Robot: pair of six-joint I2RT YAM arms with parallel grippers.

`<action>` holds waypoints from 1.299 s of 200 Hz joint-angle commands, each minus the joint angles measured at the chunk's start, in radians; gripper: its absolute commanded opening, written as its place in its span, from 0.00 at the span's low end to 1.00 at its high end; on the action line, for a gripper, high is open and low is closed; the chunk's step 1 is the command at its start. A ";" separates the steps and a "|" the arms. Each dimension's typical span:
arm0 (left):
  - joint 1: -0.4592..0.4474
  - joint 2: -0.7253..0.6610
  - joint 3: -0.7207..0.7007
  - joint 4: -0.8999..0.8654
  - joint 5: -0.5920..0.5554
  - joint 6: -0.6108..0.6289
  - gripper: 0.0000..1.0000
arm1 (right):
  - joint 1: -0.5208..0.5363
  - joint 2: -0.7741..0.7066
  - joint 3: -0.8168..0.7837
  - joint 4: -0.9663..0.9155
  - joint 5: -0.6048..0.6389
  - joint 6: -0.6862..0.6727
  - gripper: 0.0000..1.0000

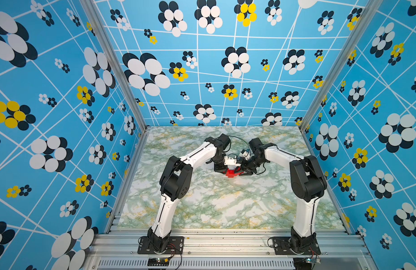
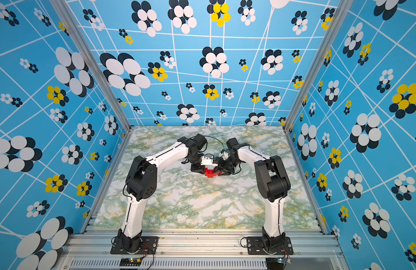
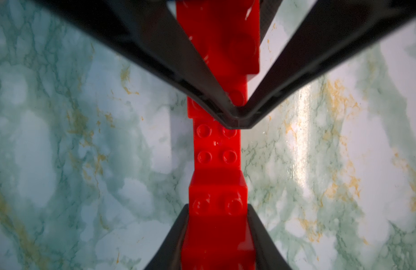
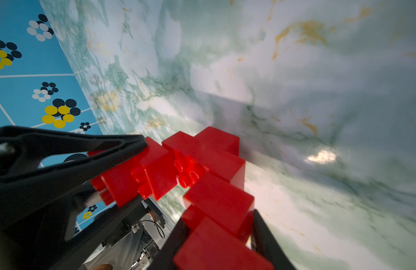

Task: Assemble the letter v with lego
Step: Assemble the lego brick with the lego brick.

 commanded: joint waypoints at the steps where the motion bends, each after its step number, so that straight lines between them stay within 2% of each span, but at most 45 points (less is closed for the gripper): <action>1: -0.013 0.050 -0.020 -0.029 -0.030 0.019 0.07 | 0.009 0.032 0.004 -0.040 0.053 -0.015 0.40; 55: -0.024 0.037 -0.091 0.048 -0.022 0.001 0.07 | 0.009 0.031 0.000 -0.039 0.053 -0.014 0.40; 111: -0.021 0.021 -0.104 0.082 -0.011 -0.013 0.08 | 0.009 0.033 0.002 -0.039 0.053 -0.014 0.40; 135: -0.022 -0.006 -0.127 0.116 -0.011 -0.021 0.21 | 0.010 0.033 0.003 -0.040 0.055 -0.015 0.40; 168: -0.023 -0.024 -0.128 0.125 -0.014 -0.030 0.62 | 0.010 0.032 0.000 -0.040 0.054 -0.015 0.40; 175: -0.024 -0.029 -0.133 0.133 -0.013 -0.030 0.78 | 0.010 0.032 0.001 -0.040 0.055 -0.014 0.40; 182: -0.025 -0.038 -0.139 0.143 -0.012 -0.029 0.91 | 0.009 0.032 0.000 -0.040 0.054 -0.015 0.40; 185: -0.025 -0.040 -0.141 0.147 -0.010 -0.028 0.94 | 0.010 0.032 0.003 -0.041 0.054 -0.015 0.40; 218: -0.024 -0.069 -0.167 0.180 0.016 -0.027 1.00 | 0.013 0.029 0.005 -0.046 0.055 -0.016 0.42; 260: -0.012 -0.174 -0.234 0.268 0.080 -0.054 1.00 | 0.017 0.018 0.022 -0.080 0.071 -0.034 0.61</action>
